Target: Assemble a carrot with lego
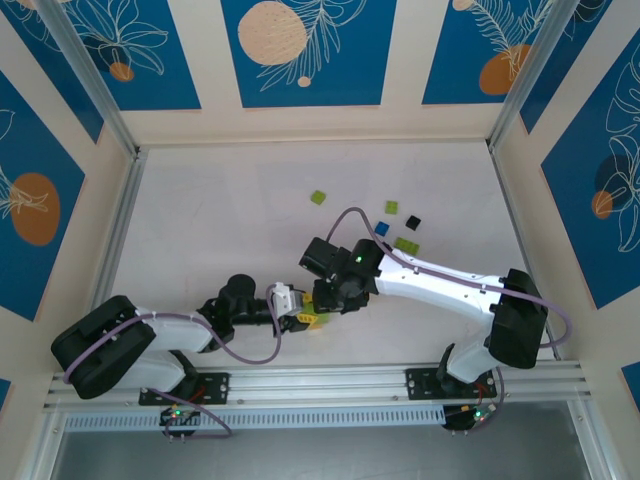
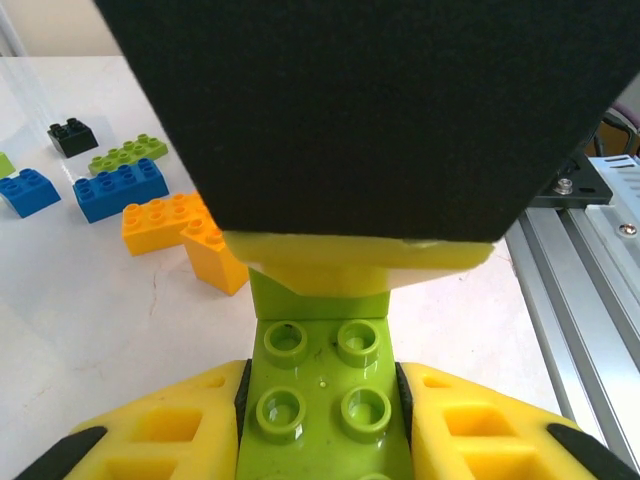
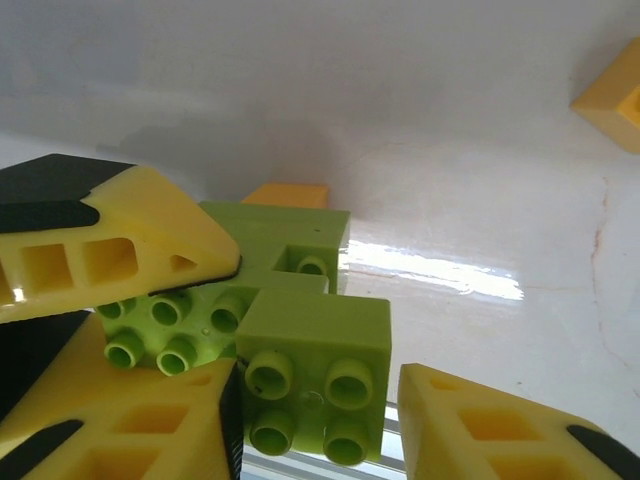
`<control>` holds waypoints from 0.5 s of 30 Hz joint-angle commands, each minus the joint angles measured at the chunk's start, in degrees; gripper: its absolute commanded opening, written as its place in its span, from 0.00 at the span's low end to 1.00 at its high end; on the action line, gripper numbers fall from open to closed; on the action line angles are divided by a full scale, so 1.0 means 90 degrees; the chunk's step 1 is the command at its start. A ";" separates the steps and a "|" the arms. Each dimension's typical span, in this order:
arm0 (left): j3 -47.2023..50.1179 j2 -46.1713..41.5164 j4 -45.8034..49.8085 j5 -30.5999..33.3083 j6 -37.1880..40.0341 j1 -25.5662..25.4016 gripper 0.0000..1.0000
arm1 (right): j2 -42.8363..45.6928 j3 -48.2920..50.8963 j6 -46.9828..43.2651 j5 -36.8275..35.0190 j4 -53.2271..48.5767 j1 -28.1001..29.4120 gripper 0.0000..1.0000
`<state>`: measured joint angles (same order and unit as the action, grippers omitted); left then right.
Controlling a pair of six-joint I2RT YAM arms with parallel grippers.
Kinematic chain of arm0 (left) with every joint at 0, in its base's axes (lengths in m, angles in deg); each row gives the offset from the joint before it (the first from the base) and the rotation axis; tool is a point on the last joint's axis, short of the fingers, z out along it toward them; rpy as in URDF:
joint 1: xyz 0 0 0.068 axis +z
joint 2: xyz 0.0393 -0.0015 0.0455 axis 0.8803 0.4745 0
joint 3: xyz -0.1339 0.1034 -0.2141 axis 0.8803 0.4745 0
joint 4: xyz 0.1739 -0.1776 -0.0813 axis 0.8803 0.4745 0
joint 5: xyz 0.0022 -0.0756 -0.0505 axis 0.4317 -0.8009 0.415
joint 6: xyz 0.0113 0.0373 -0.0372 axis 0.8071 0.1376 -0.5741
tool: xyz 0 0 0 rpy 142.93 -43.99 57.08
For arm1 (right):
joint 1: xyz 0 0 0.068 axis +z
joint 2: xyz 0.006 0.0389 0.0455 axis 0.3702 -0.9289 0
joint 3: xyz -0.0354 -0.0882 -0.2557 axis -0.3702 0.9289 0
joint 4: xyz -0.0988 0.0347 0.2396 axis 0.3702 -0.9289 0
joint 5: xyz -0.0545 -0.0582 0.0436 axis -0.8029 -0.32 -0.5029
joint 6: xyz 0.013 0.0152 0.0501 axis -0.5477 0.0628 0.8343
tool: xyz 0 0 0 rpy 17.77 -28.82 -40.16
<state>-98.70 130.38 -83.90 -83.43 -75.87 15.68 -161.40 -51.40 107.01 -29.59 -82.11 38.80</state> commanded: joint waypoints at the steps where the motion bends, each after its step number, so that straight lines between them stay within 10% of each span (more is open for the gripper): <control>1: 0.0021 0.0071 0.0440 0.0194 0.0150 -0.0003 0.25 | 0.0095 -0.0186 -0.0168 -0.0273 -0.0654 0.0012 0.50; 7: 0.0011 0.0078 0.0447 0.0177 0.0151 -0.0001 0.28 | 0.0414 -0.0558 -0.0476 -0.0427 -0.0847 -0.0069 0.66; 15: -0.0008 0.0100 0.0489 0.0150 0.0162 0.0003 0.32 | 0.0592 -0.0606 -0.0662 -0.0505 -0.1084 -0.0242 0.61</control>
<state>-98.70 130.38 -83.86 -83.34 -75.87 15.68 -157.08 -56.80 102.09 -33.40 -89.28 37.10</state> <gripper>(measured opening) 0.346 0.632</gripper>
